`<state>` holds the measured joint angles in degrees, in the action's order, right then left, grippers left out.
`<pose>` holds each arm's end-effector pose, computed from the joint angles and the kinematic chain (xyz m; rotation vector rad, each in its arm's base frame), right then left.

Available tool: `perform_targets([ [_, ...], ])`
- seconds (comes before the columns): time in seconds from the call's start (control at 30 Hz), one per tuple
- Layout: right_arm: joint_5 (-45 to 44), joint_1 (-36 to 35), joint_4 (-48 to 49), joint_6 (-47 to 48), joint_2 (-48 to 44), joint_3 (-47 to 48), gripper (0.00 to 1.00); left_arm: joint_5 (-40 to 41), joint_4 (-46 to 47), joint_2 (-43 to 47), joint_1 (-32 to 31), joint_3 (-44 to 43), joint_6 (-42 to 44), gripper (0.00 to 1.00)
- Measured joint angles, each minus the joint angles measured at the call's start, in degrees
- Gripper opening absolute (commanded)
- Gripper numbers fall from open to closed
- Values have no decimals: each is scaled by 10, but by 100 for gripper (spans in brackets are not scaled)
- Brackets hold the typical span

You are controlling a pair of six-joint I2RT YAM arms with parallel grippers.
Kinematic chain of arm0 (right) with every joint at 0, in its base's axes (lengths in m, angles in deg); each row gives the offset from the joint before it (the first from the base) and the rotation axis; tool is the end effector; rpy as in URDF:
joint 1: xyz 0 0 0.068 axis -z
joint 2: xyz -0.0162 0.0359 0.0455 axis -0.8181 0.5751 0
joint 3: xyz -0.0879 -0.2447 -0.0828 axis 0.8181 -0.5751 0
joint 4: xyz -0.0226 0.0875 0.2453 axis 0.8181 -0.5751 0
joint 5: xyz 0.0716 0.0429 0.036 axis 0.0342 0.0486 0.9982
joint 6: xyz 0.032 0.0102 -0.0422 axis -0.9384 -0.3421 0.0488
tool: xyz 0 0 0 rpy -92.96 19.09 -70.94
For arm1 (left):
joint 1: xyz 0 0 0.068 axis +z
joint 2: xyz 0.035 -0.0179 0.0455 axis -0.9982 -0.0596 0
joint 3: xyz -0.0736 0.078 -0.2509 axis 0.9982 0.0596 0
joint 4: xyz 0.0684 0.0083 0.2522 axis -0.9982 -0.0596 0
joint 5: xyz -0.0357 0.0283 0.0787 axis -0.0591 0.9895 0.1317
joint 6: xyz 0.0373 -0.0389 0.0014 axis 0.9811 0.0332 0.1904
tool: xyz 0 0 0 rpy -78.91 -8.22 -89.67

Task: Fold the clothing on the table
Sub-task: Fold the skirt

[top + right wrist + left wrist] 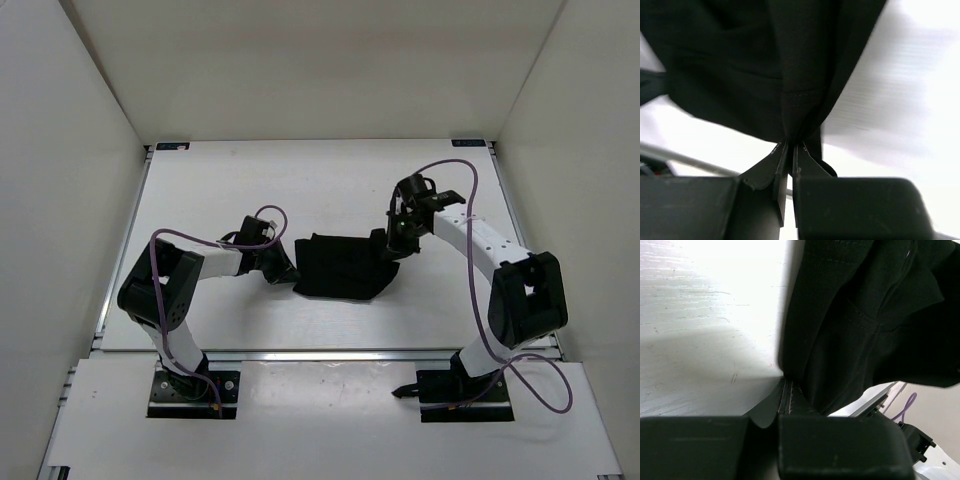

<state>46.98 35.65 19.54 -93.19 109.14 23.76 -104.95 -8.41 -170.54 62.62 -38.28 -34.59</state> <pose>0.2919 0.1098 0.2371 0.0688 2.8453 0.4747 0.2724 -0.1383 0.1179 -0.4679 2.7687 -0.9981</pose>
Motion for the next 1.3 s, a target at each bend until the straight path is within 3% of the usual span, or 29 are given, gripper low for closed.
perform_targets([
  [0.47, 60, -149, 127, -148, 38, 85, 0, 0, 22, 2, 0, 11, -10, 0],
  [0.8, 116, -182, 176, -172, 164, 106, 0, -3, 36, 7, 3, 23, -12, 0],
  [1.3, 171, -208, 193, -151, 266, 155, 3, -27, 22, 2, 11, 17, 29, 7],
])
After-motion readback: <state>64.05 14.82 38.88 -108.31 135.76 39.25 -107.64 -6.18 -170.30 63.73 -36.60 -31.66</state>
